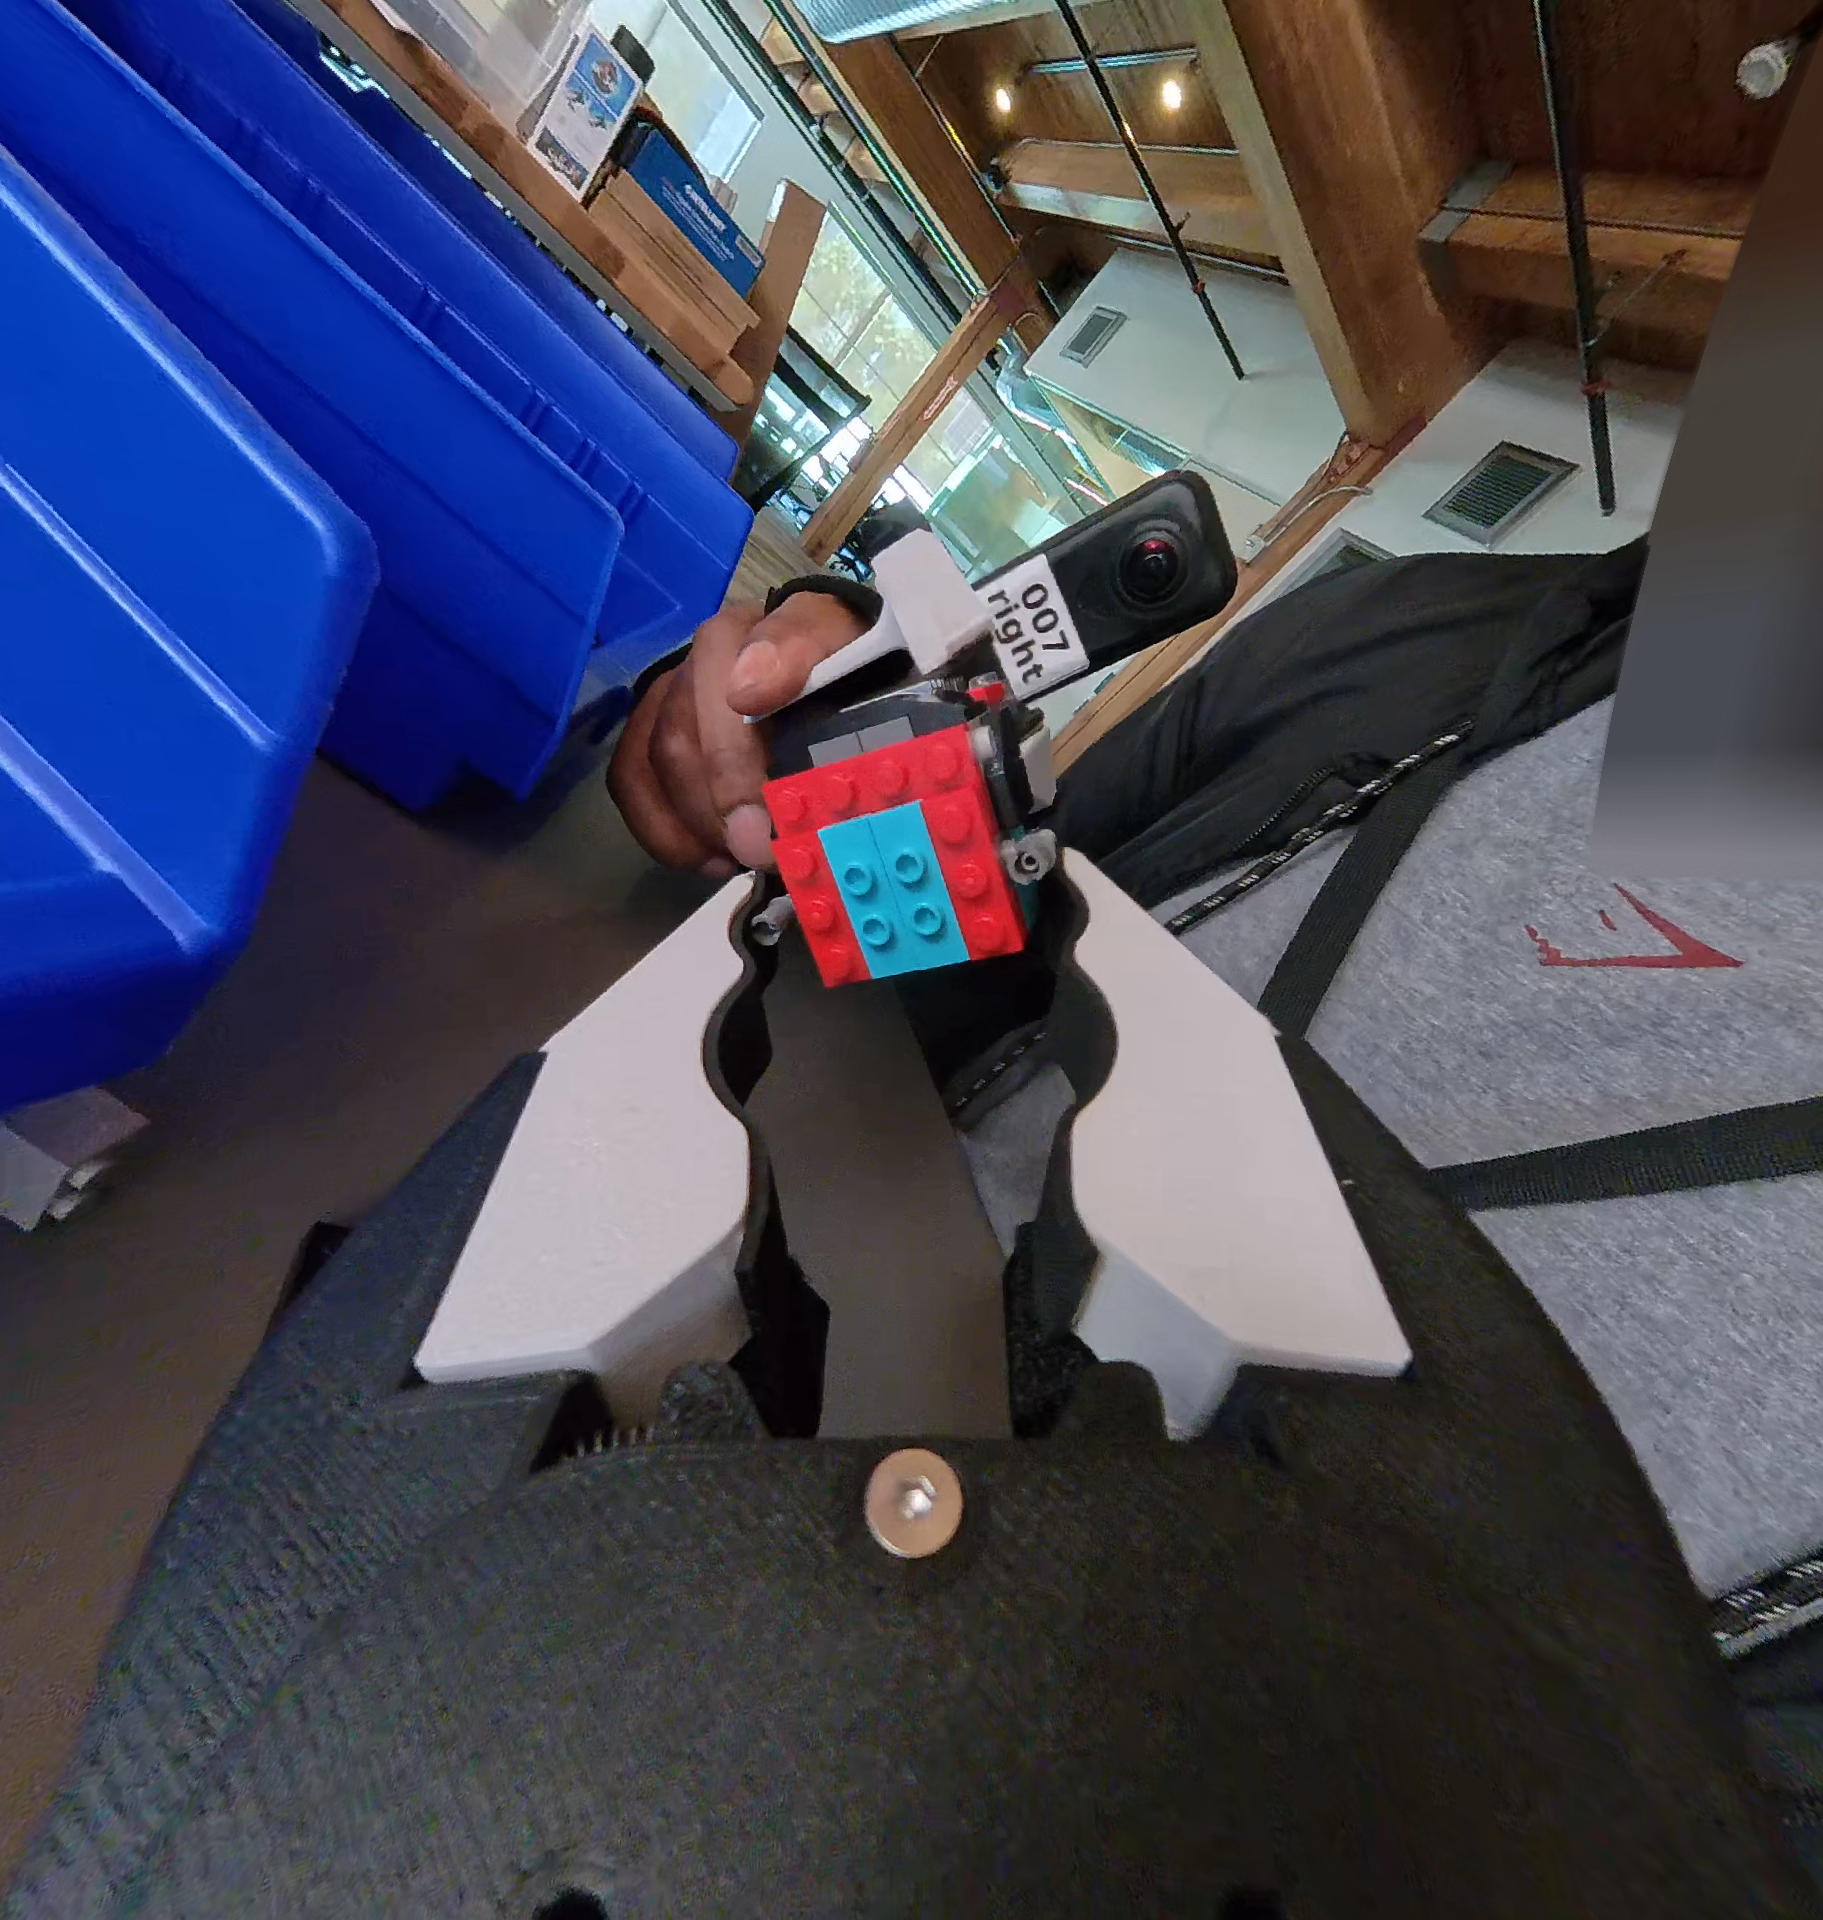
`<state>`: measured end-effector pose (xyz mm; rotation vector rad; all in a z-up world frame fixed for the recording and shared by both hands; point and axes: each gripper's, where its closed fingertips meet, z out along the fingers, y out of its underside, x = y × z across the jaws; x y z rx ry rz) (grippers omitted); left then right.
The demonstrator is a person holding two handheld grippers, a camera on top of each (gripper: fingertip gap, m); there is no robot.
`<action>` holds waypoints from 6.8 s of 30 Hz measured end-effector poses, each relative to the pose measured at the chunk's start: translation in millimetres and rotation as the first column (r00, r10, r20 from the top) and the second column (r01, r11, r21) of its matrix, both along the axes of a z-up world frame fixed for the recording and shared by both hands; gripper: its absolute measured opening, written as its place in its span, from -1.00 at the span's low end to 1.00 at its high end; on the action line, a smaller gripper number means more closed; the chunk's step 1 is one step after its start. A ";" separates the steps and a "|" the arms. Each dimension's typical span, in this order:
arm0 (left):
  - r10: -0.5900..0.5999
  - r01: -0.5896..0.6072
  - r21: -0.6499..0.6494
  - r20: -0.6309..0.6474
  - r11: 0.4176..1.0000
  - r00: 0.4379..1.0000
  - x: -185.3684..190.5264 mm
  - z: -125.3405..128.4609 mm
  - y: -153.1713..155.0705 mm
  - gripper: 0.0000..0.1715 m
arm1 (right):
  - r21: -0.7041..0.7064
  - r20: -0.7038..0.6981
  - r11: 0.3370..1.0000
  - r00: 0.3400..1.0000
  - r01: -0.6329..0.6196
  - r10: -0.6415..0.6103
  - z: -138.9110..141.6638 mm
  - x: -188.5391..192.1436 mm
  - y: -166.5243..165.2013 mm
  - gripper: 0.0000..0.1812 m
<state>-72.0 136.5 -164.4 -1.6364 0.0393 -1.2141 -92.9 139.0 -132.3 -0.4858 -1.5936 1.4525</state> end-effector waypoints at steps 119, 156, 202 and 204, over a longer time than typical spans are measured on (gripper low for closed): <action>0.390 -0.281 0.302 -0.408 0.911 0.826 -30.5 16.6 7.4 -0.47 | -0.702 0.293 0.712 0.921 0.023 0.258 6.1 -23.7 22.6 -0.85; 0.300 -0.300 -0.040 -0.004 0.953 0.954 -48.3 2.0 11.1 -0.84 | 0.070 0.146 0.991 0.982 0.113 -0.122 -26.9 -26.7 -0.4 -0.50; 0.329 -0.326 -0.253 -0.031 0.911 0.944 -42.4 -33.7 19.7 -0.83 | 0.679 -0.193 0.626 0.916 0.384 -0.352 -66.3 -34.4 7.6 -0.60; 0.329 -0.318 -0.261 0.000 0.912 0.944 -42.4 -33.2 19.6 -0.83 | 0.683 -0.206 0.618 0.914 0.390 -0.349 -65.0 -34.1 7.6 -0.61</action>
